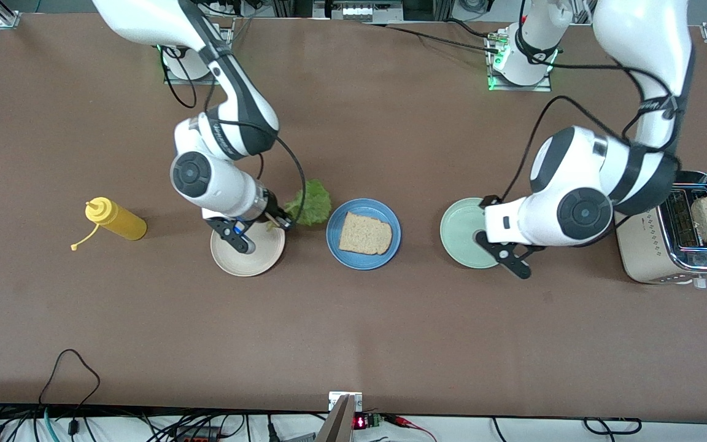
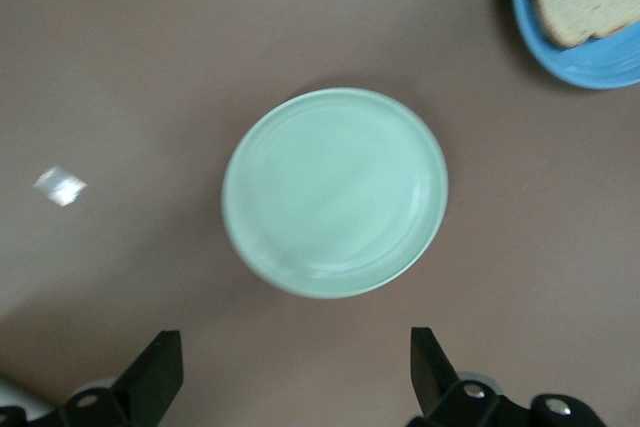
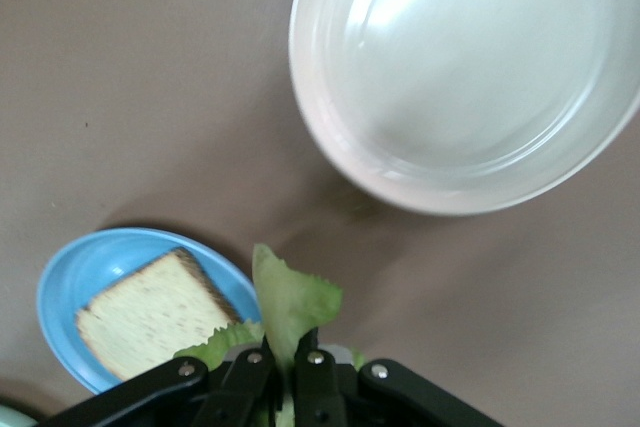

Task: Make sandwich in blue plate with both arms
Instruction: 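Lay the lettuce on the bread and open the right gripper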

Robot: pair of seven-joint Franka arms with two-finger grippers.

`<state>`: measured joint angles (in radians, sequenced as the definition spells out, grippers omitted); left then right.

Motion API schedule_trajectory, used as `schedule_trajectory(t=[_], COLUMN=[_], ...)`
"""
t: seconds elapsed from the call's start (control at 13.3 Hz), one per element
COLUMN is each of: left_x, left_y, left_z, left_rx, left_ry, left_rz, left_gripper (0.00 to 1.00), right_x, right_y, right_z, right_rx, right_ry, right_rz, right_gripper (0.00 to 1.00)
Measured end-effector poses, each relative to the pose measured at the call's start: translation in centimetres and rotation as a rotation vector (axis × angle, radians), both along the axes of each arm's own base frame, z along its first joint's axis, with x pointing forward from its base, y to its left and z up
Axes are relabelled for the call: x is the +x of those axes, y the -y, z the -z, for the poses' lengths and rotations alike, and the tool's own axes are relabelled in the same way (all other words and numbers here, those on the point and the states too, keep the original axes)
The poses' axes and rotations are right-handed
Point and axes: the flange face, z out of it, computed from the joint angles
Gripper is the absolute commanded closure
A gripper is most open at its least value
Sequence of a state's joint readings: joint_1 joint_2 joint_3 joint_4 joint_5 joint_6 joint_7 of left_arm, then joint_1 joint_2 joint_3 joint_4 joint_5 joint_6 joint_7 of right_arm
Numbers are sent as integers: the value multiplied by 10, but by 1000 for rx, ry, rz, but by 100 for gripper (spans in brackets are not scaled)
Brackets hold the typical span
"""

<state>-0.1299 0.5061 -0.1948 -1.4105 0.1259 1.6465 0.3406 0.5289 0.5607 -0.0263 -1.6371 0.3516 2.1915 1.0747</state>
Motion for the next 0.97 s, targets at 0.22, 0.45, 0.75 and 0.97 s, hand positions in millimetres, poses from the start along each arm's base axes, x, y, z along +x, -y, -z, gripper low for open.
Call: schedule_trajectory(t=[0.22,0.45,0.75,0.97], left_x=[14,30,-8,-25], left_y=[-28,-76,-82,-91], left_z=[-58,-128,-208,-185], left_rx=[52,19,13,-17], left_ry=[76,193,287,345], left_rz=[-52,-169,-271,-311], left_gripper=[0,0,0,0], right_x=[-1,-11,-16,-3], right_y=[-42,-87,-114,-105], right_z=[40,65,74,65], right_rx=[60,106,125,128], right_ry=[-9,13,34,53], right_rz=[185,297,334,351], right_gripper=[93,83,0,0])
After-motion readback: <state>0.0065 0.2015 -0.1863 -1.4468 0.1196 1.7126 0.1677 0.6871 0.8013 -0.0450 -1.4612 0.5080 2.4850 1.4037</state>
